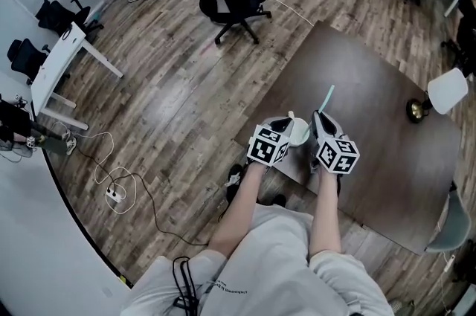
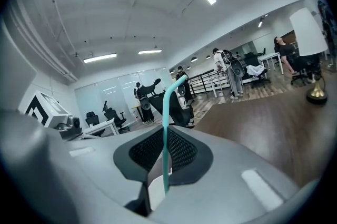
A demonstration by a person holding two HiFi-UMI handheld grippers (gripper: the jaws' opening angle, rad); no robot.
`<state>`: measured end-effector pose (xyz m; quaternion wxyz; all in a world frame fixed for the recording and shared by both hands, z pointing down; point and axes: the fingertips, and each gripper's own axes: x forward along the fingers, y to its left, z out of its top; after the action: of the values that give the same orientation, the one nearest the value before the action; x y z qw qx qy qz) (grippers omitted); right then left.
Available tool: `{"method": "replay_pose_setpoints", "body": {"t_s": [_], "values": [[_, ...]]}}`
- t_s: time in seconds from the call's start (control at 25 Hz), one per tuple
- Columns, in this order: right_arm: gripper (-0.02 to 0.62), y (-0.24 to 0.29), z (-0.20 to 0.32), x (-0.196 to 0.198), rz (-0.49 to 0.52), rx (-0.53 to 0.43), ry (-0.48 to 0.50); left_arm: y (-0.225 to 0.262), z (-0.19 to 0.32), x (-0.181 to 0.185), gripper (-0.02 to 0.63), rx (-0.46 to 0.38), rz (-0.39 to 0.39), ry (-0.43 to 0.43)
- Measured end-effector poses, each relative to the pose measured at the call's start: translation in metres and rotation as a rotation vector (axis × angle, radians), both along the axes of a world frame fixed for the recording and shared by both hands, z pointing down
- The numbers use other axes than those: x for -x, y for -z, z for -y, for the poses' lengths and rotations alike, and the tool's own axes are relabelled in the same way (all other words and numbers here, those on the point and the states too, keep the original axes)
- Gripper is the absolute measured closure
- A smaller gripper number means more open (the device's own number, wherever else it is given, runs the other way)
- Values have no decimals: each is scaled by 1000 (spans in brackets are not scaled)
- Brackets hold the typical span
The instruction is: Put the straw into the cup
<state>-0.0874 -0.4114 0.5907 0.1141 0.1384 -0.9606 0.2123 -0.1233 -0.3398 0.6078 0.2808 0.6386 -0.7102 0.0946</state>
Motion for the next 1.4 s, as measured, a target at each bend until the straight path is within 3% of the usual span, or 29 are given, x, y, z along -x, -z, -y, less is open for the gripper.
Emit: {"method": "replay_pose_setpoints", "body": {"t_s": [0.44, 0.84, 1.4], "values": [[548, -20, 21, 21, -73, 14, -180, 7, 38, 40, 606, -6, -44, -189], [548, -44, 19, 10, -155, 23, -374, 0, 51, 42, 606, -11, -92, -376], [548, -84, -2, 0, -241, 67, -565, -12, 42, 50, 606, 10, -51, -589]]}}
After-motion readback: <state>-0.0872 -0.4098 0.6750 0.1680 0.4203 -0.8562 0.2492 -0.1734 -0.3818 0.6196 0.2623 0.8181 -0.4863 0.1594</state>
